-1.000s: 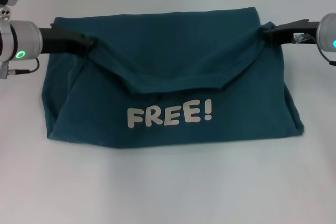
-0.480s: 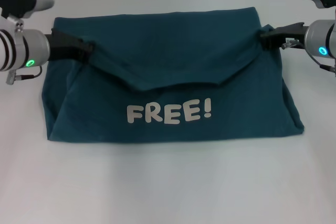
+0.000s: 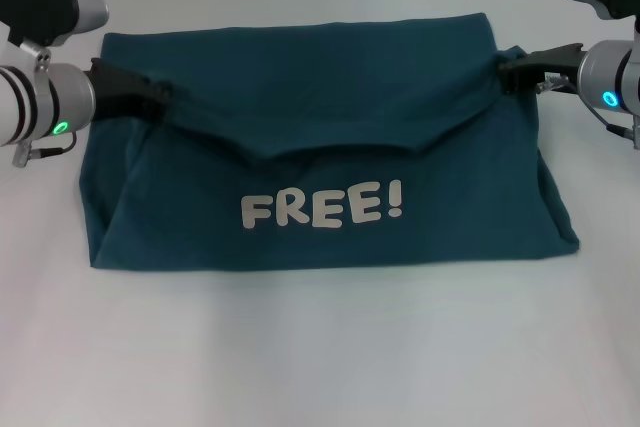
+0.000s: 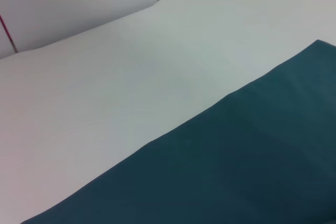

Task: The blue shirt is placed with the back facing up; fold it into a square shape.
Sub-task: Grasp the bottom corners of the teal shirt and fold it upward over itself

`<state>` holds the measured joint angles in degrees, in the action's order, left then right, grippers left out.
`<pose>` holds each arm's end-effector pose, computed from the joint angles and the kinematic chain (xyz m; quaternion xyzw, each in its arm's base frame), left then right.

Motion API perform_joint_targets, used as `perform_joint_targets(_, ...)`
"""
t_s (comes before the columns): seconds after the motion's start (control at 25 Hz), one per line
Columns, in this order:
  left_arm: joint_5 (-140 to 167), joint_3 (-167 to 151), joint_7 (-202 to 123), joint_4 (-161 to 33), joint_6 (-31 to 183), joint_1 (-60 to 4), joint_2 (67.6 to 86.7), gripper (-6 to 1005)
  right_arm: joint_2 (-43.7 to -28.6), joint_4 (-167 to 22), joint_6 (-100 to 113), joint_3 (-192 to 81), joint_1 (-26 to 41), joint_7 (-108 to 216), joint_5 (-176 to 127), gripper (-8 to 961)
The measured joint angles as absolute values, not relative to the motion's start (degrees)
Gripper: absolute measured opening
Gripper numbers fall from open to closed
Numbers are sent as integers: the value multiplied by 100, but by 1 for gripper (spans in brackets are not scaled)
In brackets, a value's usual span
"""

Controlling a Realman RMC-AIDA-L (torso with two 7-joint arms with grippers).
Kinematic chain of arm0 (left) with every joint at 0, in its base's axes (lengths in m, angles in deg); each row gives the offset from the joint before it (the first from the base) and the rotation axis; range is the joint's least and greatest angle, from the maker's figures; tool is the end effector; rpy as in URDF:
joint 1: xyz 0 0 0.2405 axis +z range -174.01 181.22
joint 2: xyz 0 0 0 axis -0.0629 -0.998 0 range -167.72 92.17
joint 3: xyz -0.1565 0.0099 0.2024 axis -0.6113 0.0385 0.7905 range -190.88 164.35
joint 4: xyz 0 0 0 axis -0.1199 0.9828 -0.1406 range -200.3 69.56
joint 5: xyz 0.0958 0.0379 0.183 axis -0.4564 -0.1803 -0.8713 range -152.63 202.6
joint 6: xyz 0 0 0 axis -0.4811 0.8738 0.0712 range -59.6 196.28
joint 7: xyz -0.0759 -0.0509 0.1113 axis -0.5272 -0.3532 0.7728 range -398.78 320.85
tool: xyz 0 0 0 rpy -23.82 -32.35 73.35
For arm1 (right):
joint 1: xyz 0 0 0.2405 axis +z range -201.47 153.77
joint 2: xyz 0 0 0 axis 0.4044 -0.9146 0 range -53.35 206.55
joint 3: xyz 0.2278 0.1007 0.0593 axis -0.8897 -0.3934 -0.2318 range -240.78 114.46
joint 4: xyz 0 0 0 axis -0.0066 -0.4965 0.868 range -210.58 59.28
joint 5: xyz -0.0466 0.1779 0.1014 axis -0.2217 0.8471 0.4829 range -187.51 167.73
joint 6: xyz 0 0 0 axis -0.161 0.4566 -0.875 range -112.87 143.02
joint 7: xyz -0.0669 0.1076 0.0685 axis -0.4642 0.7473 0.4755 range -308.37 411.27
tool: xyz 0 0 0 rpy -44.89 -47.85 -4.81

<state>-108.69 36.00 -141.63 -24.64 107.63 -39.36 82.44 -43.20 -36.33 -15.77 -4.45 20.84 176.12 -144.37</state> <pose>-0.2494 0.4590 0.0166 -0.8692 -0.2546 -0.0250 0.4232 0.2306 0.4727 0.0068 -0.8237 0.3447 0.0679 0.4451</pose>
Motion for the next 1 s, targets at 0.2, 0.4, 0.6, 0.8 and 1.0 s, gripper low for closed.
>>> perform_joint_targets(0.2,-10869,3624,-14162,-2554,10481,-3936,8298,57,-4328,-3713,-1460,-445,2091,17615,-14424,57)
perform_joint_targets(0.4,-10869,3618,-14192,-2615,10230,-3932,8344,90,-4343,-3720,-1381,-438,2122,17598,-14412,58)
perform_joint_targets(0.6,-10867,3566,-14409,-2706,9876,-3950,8372,124,-4350,-3730,-1419,-304,2204,17609,-14335,68)
perform_joint_targets(0.8,-10873,3579,-14446,-2719,9623,-3932,8425,158,-4357,-3756,-1363,-253,2233,17631,-14322,135)
perform_joint_targets(1.0,-10873,3591,-14423,-2858,9620,-3974,8403,286,-4347,-3765,-1307,-274,2224,17631,-14322,282)
